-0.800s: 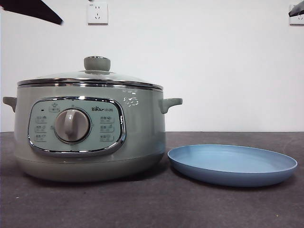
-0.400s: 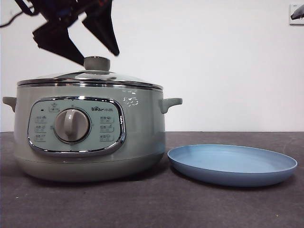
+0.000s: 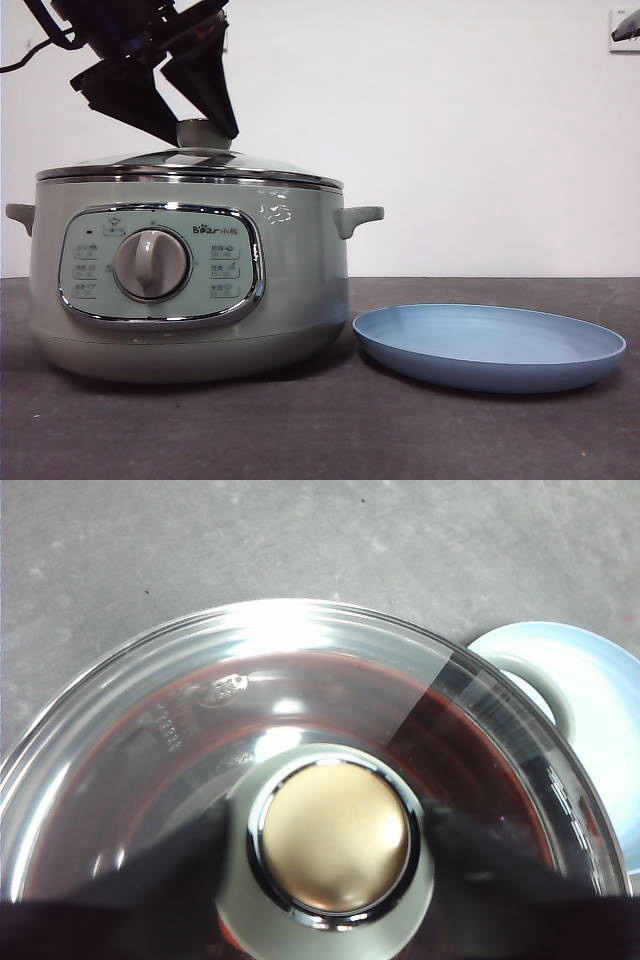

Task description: Take the pumpkin out from the steamer,put the pumpkin in the blue plate,close the lid

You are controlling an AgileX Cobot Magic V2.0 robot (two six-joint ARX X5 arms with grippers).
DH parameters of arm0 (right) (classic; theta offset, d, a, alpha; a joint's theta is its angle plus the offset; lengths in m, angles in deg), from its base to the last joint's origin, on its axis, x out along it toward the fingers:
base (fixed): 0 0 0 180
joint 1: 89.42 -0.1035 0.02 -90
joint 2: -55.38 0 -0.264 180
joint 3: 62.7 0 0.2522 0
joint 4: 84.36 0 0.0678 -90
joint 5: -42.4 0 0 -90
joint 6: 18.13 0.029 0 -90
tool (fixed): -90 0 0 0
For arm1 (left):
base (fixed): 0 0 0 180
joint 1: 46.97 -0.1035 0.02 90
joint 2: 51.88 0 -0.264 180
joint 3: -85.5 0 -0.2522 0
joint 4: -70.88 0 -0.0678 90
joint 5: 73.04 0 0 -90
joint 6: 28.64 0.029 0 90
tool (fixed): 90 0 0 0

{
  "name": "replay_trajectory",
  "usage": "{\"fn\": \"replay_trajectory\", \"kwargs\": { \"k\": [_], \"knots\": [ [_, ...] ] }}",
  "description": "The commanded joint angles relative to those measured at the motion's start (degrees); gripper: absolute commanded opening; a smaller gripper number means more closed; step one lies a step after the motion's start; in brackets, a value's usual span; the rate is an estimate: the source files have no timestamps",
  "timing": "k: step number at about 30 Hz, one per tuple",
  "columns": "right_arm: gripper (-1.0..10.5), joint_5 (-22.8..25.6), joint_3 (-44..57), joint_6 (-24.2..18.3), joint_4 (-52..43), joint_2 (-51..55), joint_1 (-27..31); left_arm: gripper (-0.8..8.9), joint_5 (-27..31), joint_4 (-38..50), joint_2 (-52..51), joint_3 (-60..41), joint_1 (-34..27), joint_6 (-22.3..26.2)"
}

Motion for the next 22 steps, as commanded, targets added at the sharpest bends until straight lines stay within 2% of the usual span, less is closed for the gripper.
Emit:
{"fn": "replay_trajectory", "kwargs": {
  "k": [1,15,18,22],
  "knots": [
    [5.4,0.15,-0.2,-0.48,-0.17,-0.07,-0.15,-0.15,0.07,-0.33,0.07,0.07,0.13,1.42],
    [5.3,-0.87,-0.28,-0.46,-1.31,-0.09,-0.37,-0.12,0.33,0.35,-2.62,3.52,0.07,1.38],
    [5.3,-2.97,-0.46,-0.46,-3.1,-0.52,-2.08,-0.12,0.33,0.13,-4.98,5.16,0.07,1.38],
    [5.4,-2.84,-2.69,-0.48,-3.32,-3.15,-6.71,-0.12,1.77,0.13,-9.51,6.05,0.07,1.38]
  ]
}}
